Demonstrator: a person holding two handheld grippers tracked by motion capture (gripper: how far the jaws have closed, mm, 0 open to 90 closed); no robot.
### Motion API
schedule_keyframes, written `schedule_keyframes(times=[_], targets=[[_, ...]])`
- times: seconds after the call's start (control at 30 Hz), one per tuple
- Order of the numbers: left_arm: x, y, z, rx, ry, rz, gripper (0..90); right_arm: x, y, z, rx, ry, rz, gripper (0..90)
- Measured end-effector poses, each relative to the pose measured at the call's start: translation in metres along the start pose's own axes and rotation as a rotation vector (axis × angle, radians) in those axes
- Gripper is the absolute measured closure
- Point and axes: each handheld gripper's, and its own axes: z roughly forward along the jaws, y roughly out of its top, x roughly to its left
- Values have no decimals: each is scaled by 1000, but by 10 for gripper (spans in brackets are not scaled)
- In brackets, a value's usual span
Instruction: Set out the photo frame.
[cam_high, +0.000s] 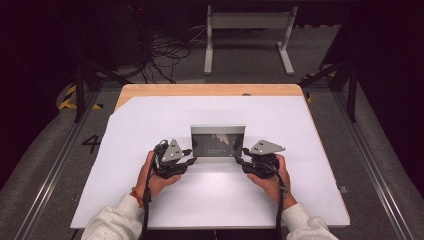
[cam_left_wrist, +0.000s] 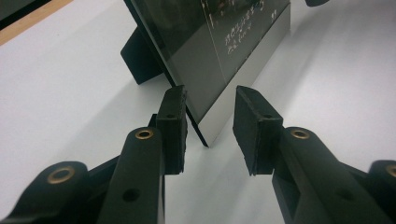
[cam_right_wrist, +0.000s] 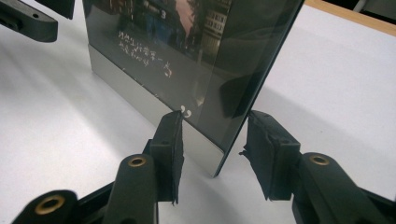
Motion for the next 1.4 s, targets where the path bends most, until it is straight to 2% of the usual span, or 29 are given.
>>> schedule_keyframes(times=[0.03, 0.1, 0.2, 0.27, 0.3, 0.33, 0.43, 0.47, 0.5, 0.53, 0.57, 0.63, 0.7, 0.73, 0.83, 0.9, 1.0, 1.07, 1.13, 1.2, 1.27, 1.3, 1.33, 1.37, 1.4], targets=[[0, 0, -1, -3, 1, 3, 648, -1, 1, -2, -6, 6, 10, 562], [-1, 1, -3, 2, 14, 19, 641, -1, 4, -7, -21, -4, -1, 558], [-2, 1, -5, -1, 15, 15, 631, -1, 4, -10, -19, -9, -24, 546], [-2, 1, -10, -15, 12, 21, 617, -1, 5, -14, -26, 4, -20, 537], [-4, 1, -12, -11, 23, 34, 603, 0, 6, -16, -31, 3, -27, 530], [-4, 1, -13, -3, 24, 44, 596, 2, 7, -19, -32, -16, -54, 525], [-5, 2, -16, -9, 23, 44, 565, 3, 8, -21, -27, -3, -49, 505], [-5, 2, -17, -10, 28, 49, 543, 4, 8, -22, -30, 2, -52, 487], [-6, 2, -18, 0, 39, 70, 506, 6, 7, -23, -24, -4, -74, 470], [-6, 2, -18, 0, 39, 70, 493, 6, 7, -23, -24, -4, -74, 470], [-7, 2, -19, -1, 36, 68, 475, 9, 6, -21, -6, -7, -95, 456], [-8, 1, -21, -5, 37, 71, 438, 11, 6, -22, -7, 8, -90, 431], [-9, 1, -22, 5, 47, 86, 419, 11, 6, -23, -8, 1, -97, 419], [-9, 1, -22, 17, 49, 95, 396, 13, 5, -22, 3, -15, -116, 399], [-9, 0, -24, 12, 45, 78, 323, 13, 5, -21, 14, -4, -107, 339], [-9, -1, -24, 20, 48, 80, 268, 14, 5, -22, 15, -12, -123, 299], [-6, -3, -28, -9, 23, 39, 211, 13, 8, -27, 15, 29, -102, 232], [-4, -6, -31, -13, 11, 21, 200, 15, 8, -31, -2, 18, -110, 199], [-1, -8, -34, -25, -12, -11, 145, 17, 8, -32, 23, 14, -117, 166], [-1, -13, -37, -29, -17, -21, 131, 20, 7, -35, 8, 9, -133, 153], [0, -17, -42, -37, -32, -41, 109, 23, 6, -35, 45, -3, -157, 132], [-1, -19, -43, -33, -19, -26, 108, 25, 6, -37, 39, -5, -156, 126], [-2, -21, -45, -15, -12, -7, 93, 28, 4, -38, 26, -7, -175, 126], [-2, -22, -46, -4, -10, -3, 79, 31, 2, -37, 36, -13, -202, 126], [-3, -23, -47, 3, -9, -4, 81, 32, 1, -36, 53, -10, -206, 124]])
